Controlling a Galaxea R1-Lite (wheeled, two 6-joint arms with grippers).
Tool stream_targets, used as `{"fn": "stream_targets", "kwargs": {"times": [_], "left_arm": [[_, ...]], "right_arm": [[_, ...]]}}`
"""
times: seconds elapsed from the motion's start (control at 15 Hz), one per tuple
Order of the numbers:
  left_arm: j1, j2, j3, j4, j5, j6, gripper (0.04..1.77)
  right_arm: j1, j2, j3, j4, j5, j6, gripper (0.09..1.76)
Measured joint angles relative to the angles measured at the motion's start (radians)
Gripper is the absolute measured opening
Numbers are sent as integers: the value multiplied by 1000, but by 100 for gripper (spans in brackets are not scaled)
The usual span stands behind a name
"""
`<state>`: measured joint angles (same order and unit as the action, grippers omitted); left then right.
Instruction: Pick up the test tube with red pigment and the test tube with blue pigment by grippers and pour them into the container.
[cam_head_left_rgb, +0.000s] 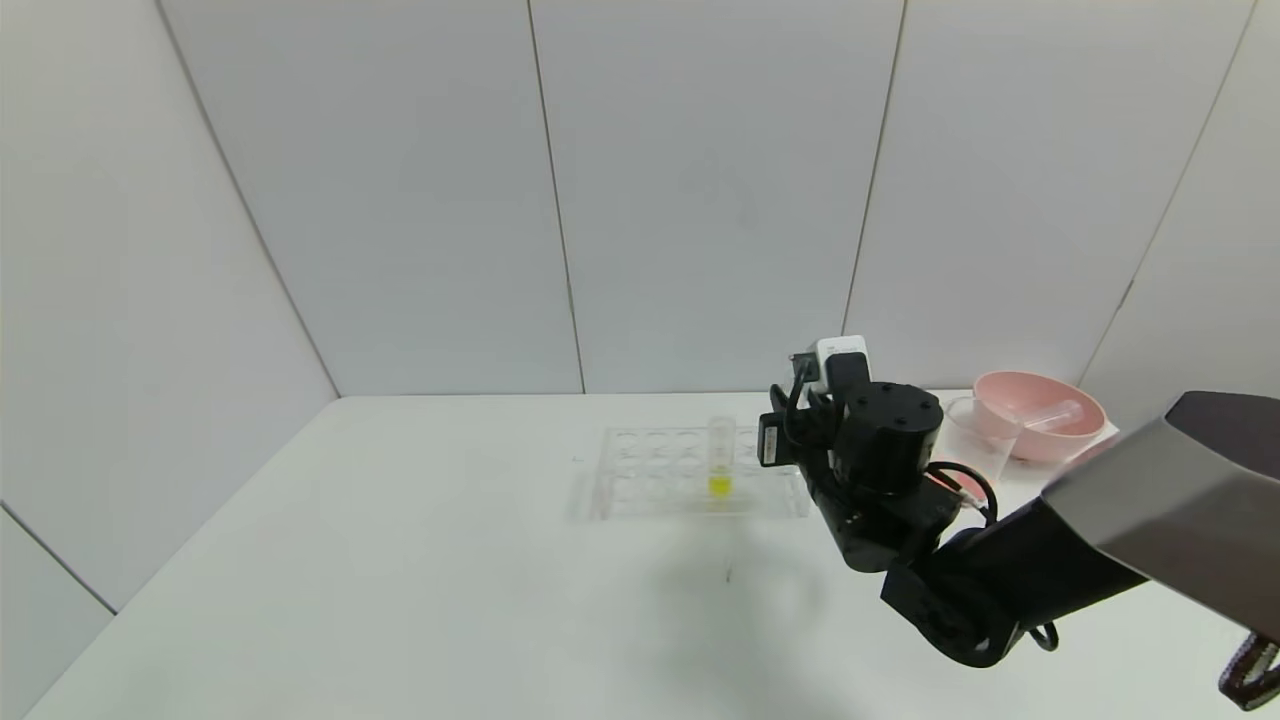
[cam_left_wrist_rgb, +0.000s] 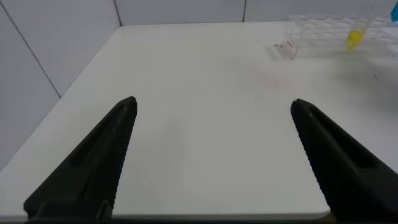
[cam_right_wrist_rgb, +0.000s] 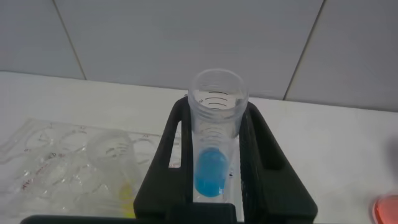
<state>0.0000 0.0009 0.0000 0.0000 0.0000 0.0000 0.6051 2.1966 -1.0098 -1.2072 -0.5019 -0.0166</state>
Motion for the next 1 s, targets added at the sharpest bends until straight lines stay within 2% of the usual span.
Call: {"fn": "stream_targets", "kwargs": {"times": [1.0], "left_arm": [[0,0,0,0,0,0,176]], "right_arm": [[1,-29,-10,-1,-1,-6,49]]}}
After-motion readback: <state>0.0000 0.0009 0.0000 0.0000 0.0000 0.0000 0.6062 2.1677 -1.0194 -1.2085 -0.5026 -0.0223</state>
